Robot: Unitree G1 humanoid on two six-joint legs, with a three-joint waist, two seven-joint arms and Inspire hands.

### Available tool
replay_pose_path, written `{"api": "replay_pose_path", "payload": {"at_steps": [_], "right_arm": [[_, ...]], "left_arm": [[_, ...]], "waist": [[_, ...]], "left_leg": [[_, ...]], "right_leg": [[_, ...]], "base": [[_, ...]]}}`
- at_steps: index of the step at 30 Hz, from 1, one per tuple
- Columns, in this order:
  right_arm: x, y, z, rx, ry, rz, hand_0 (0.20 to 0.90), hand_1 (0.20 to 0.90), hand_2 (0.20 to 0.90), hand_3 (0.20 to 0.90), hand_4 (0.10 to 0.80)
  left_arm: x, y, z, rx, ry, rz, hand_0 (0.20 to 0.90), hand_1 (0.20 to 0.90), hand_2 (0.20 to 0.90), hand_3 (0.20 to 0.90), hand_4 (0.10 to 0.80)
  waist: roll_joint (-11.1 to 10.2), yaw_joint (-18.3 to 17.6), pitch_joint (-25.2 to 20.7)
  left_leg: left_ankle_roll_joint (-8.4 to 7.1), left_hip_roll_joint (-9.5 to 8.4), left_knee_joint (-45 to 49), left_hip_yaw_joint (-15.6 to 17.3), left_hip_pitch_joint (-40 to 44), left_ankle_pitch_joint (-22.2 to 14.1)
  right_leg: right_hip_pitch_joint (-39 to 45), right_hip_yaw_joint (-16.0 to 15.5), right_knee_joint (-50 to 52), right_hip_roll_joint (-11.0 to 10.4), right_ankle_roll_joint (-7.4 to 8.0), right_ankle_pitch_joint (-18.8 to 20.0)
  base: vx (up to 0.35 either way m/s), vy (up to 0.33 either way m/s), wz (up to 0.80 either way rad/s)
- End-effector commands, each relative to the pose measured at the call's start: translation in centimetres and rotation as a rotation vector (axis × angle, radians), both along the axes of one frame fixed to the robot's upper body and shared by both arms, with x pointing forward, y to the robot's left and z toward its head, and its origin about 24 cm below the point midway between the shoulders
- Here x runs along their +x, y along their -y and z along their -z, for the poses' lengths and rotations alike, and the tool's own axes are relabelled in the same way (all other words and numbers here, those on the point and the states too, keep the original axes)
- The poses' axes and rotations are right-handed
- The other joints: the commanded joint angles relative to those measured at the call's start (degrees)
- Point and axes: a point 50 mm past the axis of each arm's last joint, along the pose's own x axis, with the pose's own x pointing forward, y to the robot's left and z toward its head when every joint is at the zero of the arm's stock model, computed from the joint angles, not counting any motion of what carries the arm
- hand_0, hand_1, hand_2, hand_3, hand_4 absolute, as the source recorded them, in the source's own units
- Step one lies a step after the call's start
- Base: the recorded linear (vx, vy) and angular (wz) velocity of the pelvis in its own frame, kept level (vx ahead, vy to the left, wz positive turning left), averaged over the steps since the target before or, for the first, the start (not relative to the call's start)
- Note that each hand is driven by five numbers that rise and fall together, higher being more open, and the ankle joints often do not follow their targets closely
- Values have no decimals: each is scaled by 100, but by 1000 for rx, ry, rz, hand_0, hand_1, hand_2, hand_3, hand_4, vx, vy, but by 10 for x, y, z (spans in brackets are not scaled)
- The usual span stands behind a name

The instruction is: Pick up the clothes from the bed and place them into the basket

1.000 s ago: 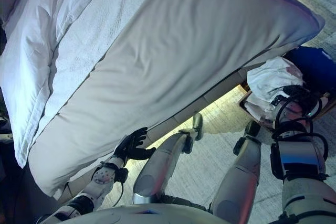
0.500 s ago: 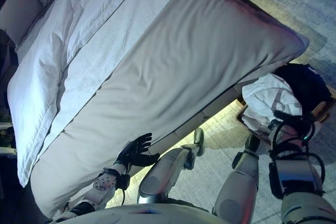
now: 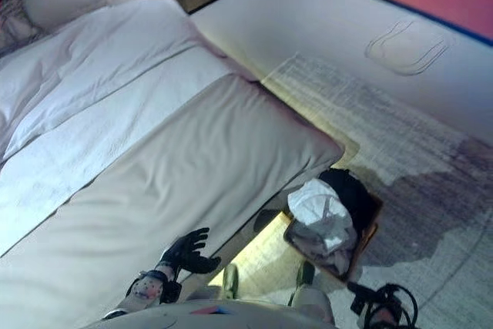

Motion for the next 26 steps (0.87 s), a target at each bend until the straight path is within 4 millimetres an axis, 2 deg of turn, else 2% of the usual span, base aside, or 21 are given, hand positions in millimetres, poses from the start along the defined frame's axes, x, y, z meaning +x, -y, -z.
{"api": "replay_pose_path", "payload": {"at_steps": [1,5,12,26], "right_arm": [[14,-16,2,55,68,-81,900,900,900,900,800],[3,-16,4,53,30,-97,900,900,900,900,800],[9,-19,3,49,46,-135,900,900,900,900,800],[0,-20,5,34,9,-155,900,900,900,900,800]], "left_arm": [[2,-15,1,16,-39,-57,900,900,900,900,800],[-10,-15,7,-28,-110,-90,900,900,900,900,800],[-18,-19,9,-30,-162,-100,900,900,900,900,800],[-29,-18,13,-42,-204,-111,900,900,900,900,800]], "waist": [[-130,-102,18],[-154,-198,-71],[-123,-214,-181],[-140,-164,-284]], "left_leg": [[-197,-43,-92,-2,-151,220],[-179,-14,-61,92,41,127],[-164,-16,-91,65,197,60],[-127,-42,-92,8,255,-10]], "right_leg": [[373,93,92,-109,224,88],[519,152,157,-83,194,-11],[690,180,97,-94,195,-53],[823,122,-4,-131,237,-40]], "base": [[64,26,-11],[73,33,-19],[60,30,-5],[13,10,0]]}}
